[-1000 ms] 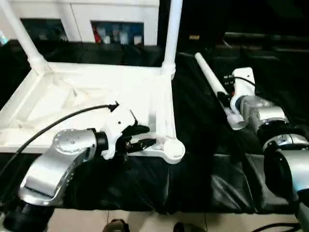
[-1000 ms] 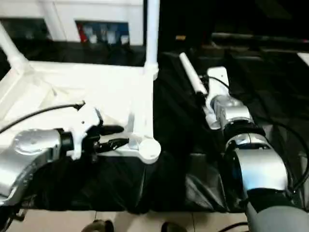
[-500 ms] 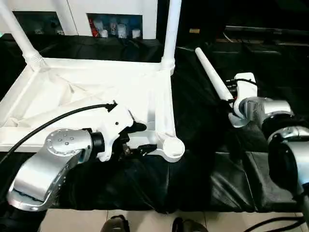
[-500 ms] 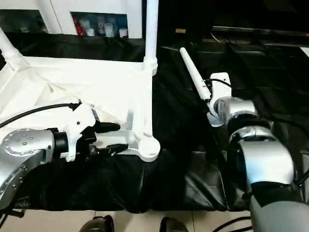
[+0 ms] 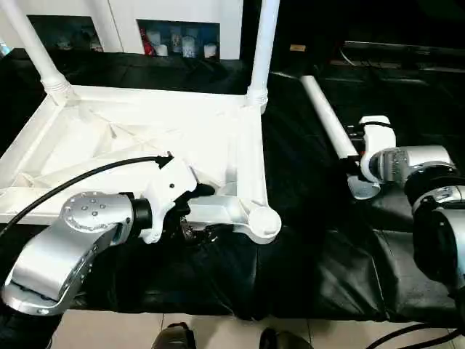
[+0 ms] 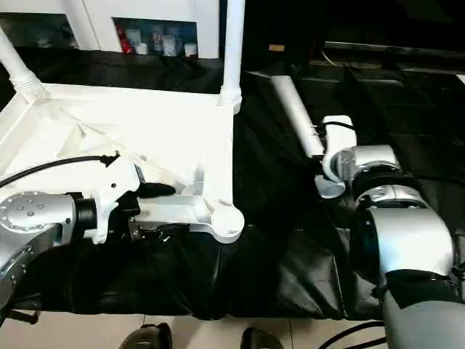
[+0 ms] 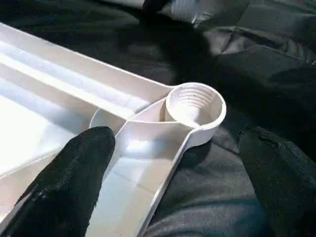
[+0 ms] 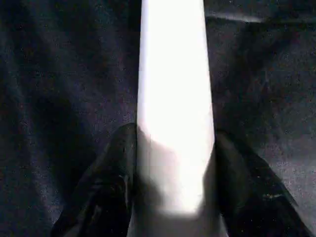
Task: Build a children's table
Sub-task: Pick table leg
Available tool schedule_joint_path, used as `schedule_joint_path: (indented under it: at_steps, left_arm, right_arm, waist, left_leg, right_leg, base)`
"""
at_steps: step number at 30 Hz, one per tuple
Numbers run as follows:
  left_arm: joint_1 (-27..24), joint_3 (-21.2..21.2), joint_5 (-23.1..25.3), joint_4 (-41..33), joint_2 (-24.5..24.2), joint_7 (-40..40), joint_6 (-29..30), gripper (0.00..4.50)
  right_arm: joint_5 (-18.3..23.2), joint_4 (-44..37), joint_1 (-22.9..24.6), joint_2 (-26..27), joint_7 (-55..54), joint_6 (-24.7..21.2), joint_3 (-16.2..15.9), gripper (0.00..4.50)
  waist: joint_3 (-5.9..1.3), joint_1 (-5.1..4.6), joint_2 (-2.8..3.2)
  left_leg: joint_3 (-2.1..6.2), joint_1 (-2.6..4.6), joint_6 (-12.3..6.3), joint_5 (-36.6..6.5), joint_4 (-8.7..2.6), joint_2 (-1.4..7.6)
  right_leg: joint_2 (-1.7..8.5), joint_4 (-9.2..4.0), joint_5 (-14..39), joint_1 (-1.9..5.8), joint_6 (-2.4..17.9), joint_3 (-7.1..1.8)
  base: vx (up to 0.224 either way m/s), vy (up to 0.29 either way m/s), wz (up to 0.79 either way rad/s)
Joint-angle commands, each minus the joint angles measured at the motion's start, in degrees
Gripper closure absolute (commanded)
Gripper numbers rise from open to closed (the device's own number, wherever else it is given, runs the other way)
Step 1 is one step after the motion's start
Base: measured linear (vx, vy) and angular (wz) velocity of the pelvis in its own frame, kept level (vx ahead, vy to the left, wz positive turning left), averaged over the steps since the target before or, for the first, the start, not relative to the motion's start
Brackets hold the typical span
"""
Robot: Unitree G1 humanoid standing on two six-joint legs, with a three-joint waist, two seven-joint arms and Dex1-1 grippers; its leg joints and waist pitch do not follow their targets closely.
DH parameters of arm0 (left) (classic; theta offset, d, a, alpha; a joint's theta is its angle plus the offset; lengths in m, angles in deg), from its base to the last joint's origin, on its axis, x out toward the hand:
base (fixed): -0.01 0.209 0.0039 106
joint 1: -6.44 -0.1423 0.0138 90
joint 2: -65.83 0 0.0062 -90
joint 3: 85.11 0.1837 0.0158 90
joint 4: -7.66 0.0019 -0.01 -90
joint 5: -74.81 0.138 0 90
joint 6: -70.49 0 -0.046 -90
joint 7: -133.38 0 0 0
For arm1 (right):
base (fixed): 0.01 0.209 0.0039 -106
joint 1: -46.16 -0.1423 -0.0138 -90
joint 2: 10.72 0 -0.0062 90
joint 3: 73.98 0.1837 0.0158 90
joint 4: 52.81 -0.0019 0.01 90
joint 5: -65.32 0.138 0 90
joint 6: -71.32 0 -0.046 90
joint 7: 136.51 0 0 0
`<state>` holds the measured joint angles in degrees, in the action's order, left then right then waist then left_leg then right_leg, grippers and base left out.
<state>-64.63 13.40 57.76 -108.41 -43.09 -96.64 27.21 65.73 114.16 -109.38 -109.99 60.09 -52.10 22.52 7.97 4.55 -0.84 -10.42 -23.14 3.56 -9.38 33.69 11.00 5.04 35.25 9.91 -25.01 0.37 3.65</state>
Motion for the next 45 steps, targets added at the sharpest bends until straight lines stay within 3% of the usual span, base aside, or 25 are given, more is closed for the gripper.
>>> schedule_joint_path:
  at_steps: [1, 10, 12, 13, 14, 19, 21, 22, 24, 25, 28, 29, 31, 34, 40, 41, 45]
  left_arm:
    - [0.72, -0.18, -0.29, 0.44, 0.22, 0.62, -0.49, 0.00]
    - [1.29, -1.19, 0.33, 2.12, 3.28, 4.12, -2.74, 0.00]
    - [1.74, -1.86, 0.33, 3.51, 5.22, 6.14, -3.45, 0.00]
    - [1.85, -1.86, 0.39, 3.79, 5.41, 6.32, -3.69, 0.00]
    - [2.15, -1.83, 0.50, 4.50, 5.91, 6.75, -4.10, 0.00]
    - [5.22, -2.27, 0.61, 9.98, 11.21, 10.33, -7.18, 0.00]
    - [6.48, -2.85, 0.34, 12.22, 14.46, 12.94, -7.80, 0.00]
    - [6.94, -2.97, 0.14, 13.11, 15.80, 13.81, -7.67, 0.00]
    - [7.42, -3.02, -0.17, 14.02, 16.94, 14.51, -7.63, 0.00]
    - [7.83, -3.10, -0.60, 14.63, 17.94, 14.98, -7.41, 0.00]
    - [9.71, -4.61, -3.54, 17.09, 22.58, 16.49, -6.33, 0.00]
    - [10.26, -5.07, -4.57, 17.77, 23.87, 16.73, -5.89, 0.00]
    - [10.96, -5.65, -5.93, 18.64, 25.79, 17.09, -5.21, 0.00]
    - [12.21, -6.70, -9.97, 19.59, 30.03, 17.42, -2.15, 0.00]
    - [14.15, -8.87, -15.31, 21.29, 35.08, 19.00, 1.42, 0.00]
    - [14.67, -9.46, -16.33, 21.85, 36.21, 19.55, 2.02, 0.00]
    - [15.71, -11.04, -19.97, 22.83, 39.55, 19.88, 3.07, 0.00]
  right_arm:
    - [0.91, 0.96, 0.95, -0.60, -1.78, -0.05, 1.87, 2.58]
    - [3.33, 0.28, 1.89, -2.07, -2.96, 3.48, 5.23, 2.61]
    - [4.09, -0.51, 2.57, -2.07, -1.85, 7.63, 6.40, 2.61]
    - [4.23, -0.63, 2.67, -2.05, -1.75, 8.18, 6.61, 2.61]
    - [4.67, -0.99, 3.06, -1.95, -1.84, 9.80, 7.19, 2.61]
    - [9.55, -4.89, 6.97, -0.03, 3.65, 17.35, 11.46, 2.61]
    - [13.74, -9.29, 9.81, 1.95, 10.36, 19.55, 14.27, 2.61]
    - [15.58, -12.96, 12.04, 3.18, 13.49, 19.76, 14.79, 2.61]
    - [17.24, -16.54, 14.23, 4.30, 16.22, 19.91, 14.99, 2.62]
    - [18.87, -21.03, 16.79, 5.41, 18.41, 19.31, 14.90, 2.62]
    - [25.30, -37.68, 26.28, 8.64, 24.27, 15.14, 13.81, 2.62]
    - [26.93, -41.83, 28.72, 9.15, 25.41, 13.86, 13.23, 2.62]
    - [29.62, -48.15, 32.54, 9.96, 27.42, 11.75, 12.74, 2.62]
    - [35.52, -60.19, 39.58, 11.07, 29.70, 6.97, 12.36, 2.62]
    - [42.65, -72.83, 46.55, 11.87, 31.29, 1.76, 12.89, 2.62]
    - [44.20, -75.57, 47.99, 11.92, 31.32, 0.39, 12.83, 2.62]
    - [46.55, -79.80, 50.45, 11.26, 32.73, -2.16, 11.29, 2.62]
  waist:
    - [-4.65, 0.11, -0.59]
    - [-5.57, 0.49, -1.01]
    - [-5.82, 0.49, -1.01]
    - [-6.17, 0.65, -0.66]
    - [-6.12, 0.59, -0.83]
    - [-6.92, 0.88, -0.14]
    - [-7.06, 0.90, -0.24]
    - [-7.49, 0.94, 0.20]
    - [-7.52, 0.95, -0.14]
    - [-7.60, 1.19, 0.36]
    - [-8.03, 1.79, 0.29]
    - [-7.94, 2.06, 0.41]
    - [-8.02, 2.48, 0.20]
    - [-7.81, 2.80, 0.37]
    - [-7.76, 2.94, -0.15]
    - [-7.73, 2.96, -0.01]
    - [-7.61, 2.75, -0.42]
  left_leg:
    - [-0.11, 1.09, -1.65, -6.10, -3.27, 1.40]
    - [-0.29, 1.00, -2.02, -4.91, -2.73, 1.27]
    - [-0.32, 1.01, -2.03, -5.06, -2.56, 1.34]
    - [-0.25, 1.07, -2.00, -5.18, -2.45, 1.32]
    - [-0.30, 1.03, -2.07, -5.62, -2.39, 1.30]
    - [-0.16, 1.07, -1.73, -7.49, -2.02, 1.37]
    - [-0.26, 1.00, -2.57, -7.74, -1.94, 1.34]
    - [0.07, 0.79, -3.29, -6.96, -1.86, 1.39]
    - [0.10, 0.79, -3.83, -6.91, -1.84, 1.32]
    - [0.02, 1.07, -4.00, -7.44, -1.78, 1.33]
    - [0.14, 1.41, -4.64, -6.94, -1.72, 1.62]
    - [0.13, 1.23, -4.83, -6.48, -1.82, 1.41]
    - [0.16, 1.32, -4.50, -8.00, -1.94, 1.48]
    - [0.26, 1.65, -2.75, -11.80, -2.19, 1.67]
    - [0.53, 1.17, -1.33, -13.04, -2.55, 1.39]
    - [0.55, 1.43, -1.35, -13.75, -2.52, 1.44]
    - [0.74, 1.06, -1.19, -14.37, -2.75, 1.26]
  right_leg:
    - [2.53, -2.56, 5.90, 3.72, 15.98, -2.44]
    - [2.50, -2.23, 4.36, 3.94, 15.59, -2.42]
    - [2.55, -2.17, 4.07, 3.98, 15.73, -2.44]
    - [2.62, -2.05, 4.06, 4.13, 15.81, -2.39]
    - [2.55, -2.09, 4.39, 4.02, 15.84, -2.38]
    - [2.70, -2.02, 4.99, 4.26, 16.00, -2.33]
    - [2.64, -2.25, 4.20, 4.44, 15.87, -2.39]
    - [2.76, -1.80, 3.35, 4.75, 16.55, -2.19]
    - [2.64, -1.99, 3.75, 4.69, 16.67, -2.13]
    - [2.63, -2.17, 4.18, 4.56, 16.55, -2.18]
    - [2.60, -2.12, 3.08, 4.44, 15.93, -2.23]
    - [2.38, -2.23, 3.29, 4.58, 15.75, -2.19]
    - [2.58, -2.68, 6.28, 4.46, 15.38, -2.09]
    - [2.82, -3.68, 14.90, 3.95, 12.55, -2.09]
    - [2.93, -4.72, 22.20, 3.98, 8.11, -1.72]
    - [2.97, -5.00, 23.42, 3.72, 7.71, -1.71]
    - [3.05, -5.87, 27.68, 3.88, 5.23, -1.32]
  base:
    - [0.000, 0.000, 0.00]
    - [0.000, 0.000, 0.00]
    - [0.000, 0.000, 0.00]
    - [0.000, 0.000, 0.00]
    - [0.000, 0.000, 0.00]
    - [0.000, 0.000, 0.00]
    - [0.000, 0.000, 0.00]
    - [0.000, 0.000, 0.00]
    - [0.000, 0.000, 0.00]
    - [0.000, 0.000, 0.00]
    - [0.000, 0.000, 0.00]
    - [0.000, 0.000, 0.00]
    - [0.000, 0.000, 0.00]
    - [0.000, 0.000, 0.00]
    - [0.000, 0.000, 0.00]
    - [0.000, 0.000, 0.00]
    - [0.000, 0.000, 0.00]
